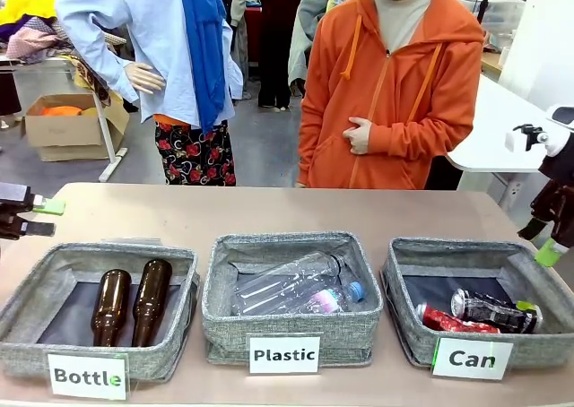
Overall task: Sort the can waste into the basket.
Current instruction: Pick up the can waste from the table and place it in the right Fabric basket.
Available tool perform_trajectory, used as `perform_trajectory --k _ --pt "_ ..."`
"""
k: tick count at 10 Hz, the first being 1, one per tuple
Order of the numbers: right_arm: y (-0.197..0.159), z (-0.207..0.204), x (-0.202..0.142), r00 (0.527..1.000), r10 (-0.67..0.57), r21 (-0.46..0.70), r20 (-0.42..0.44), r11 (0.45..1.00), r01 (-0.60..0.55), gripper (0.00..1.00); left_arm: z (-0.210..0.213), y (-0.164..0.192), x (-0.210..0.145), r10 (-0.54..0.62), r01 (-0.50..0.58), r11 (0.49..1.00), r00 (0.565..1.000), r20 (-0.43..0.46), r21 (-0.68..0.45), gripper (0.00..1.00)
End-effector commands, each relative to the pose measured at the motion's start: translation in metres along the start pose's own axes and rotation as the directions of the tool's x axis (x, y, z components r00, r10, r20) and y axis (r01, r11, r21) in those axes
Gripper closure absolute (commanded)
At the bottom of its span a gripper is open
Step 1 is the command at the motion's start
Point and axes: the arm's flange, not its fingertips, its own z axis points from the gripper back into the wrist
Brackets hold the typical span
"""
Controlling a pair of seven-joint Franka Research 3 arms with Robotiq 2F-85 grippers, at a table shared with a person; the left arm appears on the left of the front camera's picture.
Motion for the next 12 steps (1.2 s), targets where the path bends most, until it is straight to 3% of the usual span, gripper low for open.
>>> perform_trajectory --k 1,2,3,4,6,7,8,10,11,12 --pt "-0.002 -0.001 0.005 0.998 -0.018 0.02 0.055 1.0 0.017 0.0 0.002 -0.001 0.0 -0.007 0.007 1.0 1.0 -0.007 -0.008 0.0" --pt "-0.004 -0.001 0.007 0.993 -0.067 0.041 0.098 0.997 0.063 0.0 0.002 -0.001 0.0 -0.007 0.007 1.0 1.0 -0.007 -0.008 0.0" --pt "-0.013 -0.001 0.013 0.959 -0.213 0.053 0.184 0.977 0.207 0.0 0.002 -0.001 0.0 -0.007 0.007 1.0 1.0 -0.007 -0.008 0.0" --pt "-0.03 -0.002 0.021 0.867 -0.383 0.158 0.317 0.923 0.35 0.0 0.002 -0.001 0.0 -0.007 0.007 1.0 1.0 -0.007 -0.008 0.0" --pt "-0.051 -0.012 0.046 0.652 -0.601 0.377 0.462 0.799 0.469 0.0 0.002 -0.001 0.0 -0.007 0.007 1.0 1.0 -0.007 -0.008 0.0" --pt "-0.062 -0.024 0.061 0.546 -0.699 0.479 0.462 0.714 0.51 0.0 0.002 -0.001 0.0 -0.007 0.007 1.0 1.0 -0.007 -0.008 0.0" --pt "-0.068 -0.04 0.077 0.49 -0.775 0.588 0.4 0.627 0.512 0.0 0.002 -0.001 0.0 -0.007 0.007 1.0 1.0 -0.007 -0.008 0.0" --pt "-0.076 -0.067 0.095 0.458 -0.85 0.688 0.261 0.496 0.53 0.0 0.002 -0.001 0.0 -0.007 0.007 1.0 1.0 -0.007 -0.008 0.0" --pt "-0.082 -0.07 0.092 0.42 -0.876 0.709 0.238 0.452 0.542 0.0 0.002 -0.001 0.0 -0.007 0.007 1.0 1.0 -0.007 -0.008 0.0" --pt "-0.073 -0.066 0.081 0.5 -0.818 0.648 0.285 0.549 0.528 0.0 0.002 -0.001 0.0 -0.007 0.007 1.0 1.0 -0.007 -0.008 0.0"
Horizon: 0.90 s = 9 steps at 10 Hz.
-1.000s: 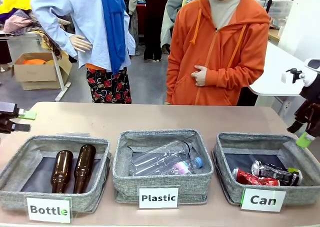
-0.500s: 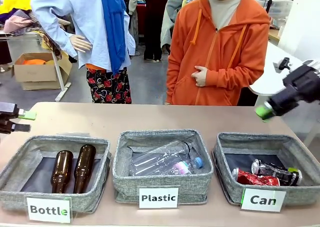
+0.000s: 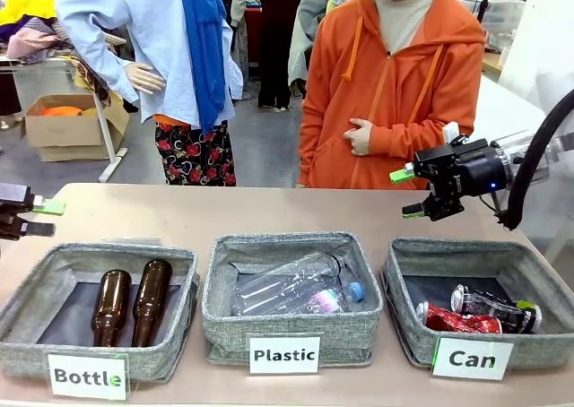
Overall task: Sort the can waste into the basket.
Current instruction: Pick up the can waste from the table and place it in the right Fabric basket.
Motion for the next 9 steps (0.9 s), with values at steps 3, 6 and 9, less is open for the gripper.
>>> perform_trajectory --k 3,6,9 --pt "0.009 0.0169 -0.0027 0.998 0.06 -0.034 0.001 0.998 -0.06 0.0 0.0019 -0.001 0.0 -0.008 0.008 1.0 1.0 -0.007 -0.007 0.0" --pt "0.009 0.0169 -0.0027 0.998 0.06 -0.034 0.001 0.998 -0.06 0.0 0.0019 -0.001 0.0 -0.008 0.008 1.0 1.0 -0.007 -0.007 0.0" --pt "0.009 0.0169 -0.0027 0.998 0.06 -0.034 0.001 0.998 -0.06 0.0 0.0019 -0.001 0.0 -0.008 0.008 1.0 1.0 -0.007 -0.007 0.0"
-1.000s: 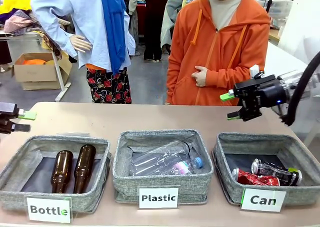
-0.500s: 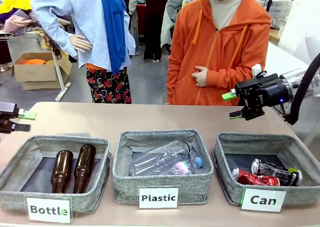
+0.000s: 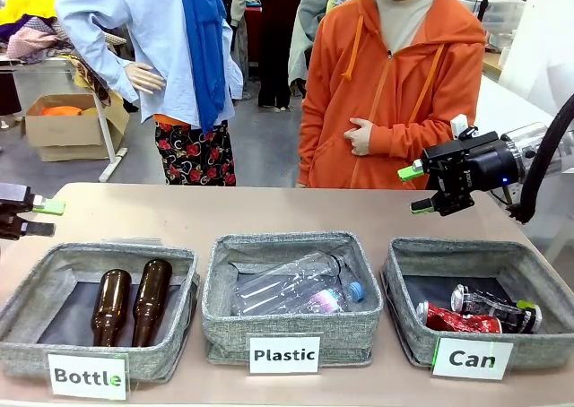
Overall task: Sort the can waste into the basket.
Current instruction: Pick up the can waste from the table and place it in the right Fabric basket.
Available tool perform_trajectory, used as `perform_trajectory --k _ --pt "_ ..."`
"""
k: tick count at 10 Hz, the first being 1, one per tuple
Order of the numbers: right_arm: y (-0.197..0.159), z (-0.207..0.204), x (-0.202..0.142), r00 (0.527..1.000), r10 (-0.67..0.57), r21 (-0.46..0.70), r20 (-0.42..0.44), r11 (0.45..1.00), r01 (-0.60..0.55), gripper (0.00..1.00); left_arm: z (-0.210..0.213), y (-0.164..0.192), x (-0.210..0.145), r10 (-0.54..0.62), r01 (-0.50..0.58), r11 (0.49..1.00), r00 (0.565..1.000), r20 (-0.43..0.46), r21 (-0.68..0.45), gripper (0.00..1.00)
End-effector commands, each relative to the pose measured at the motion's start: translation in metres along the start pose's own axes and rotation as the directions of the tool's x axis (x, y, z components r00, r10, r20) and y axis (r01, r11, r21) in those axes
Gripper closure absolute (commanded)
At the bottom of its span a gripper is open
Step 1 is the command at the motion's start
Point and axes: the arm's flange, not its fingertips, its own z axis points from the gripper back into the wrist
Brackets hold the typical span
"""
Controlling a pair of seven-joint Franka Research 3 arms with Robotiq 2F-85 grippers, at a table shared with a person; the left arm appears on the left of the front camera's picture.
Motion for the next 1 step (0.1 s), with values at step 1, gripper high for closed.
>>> perform_trajectory --k 1 --pt "0.0 0.0014 -0.0005 1.0 0.02 -0.001 -0.002 1.0 -0.02 0.0 0.0019 -0.0008 -0.0001 -0.008 0.008 1.0 1.0 -0.007 -0.007 0.0"
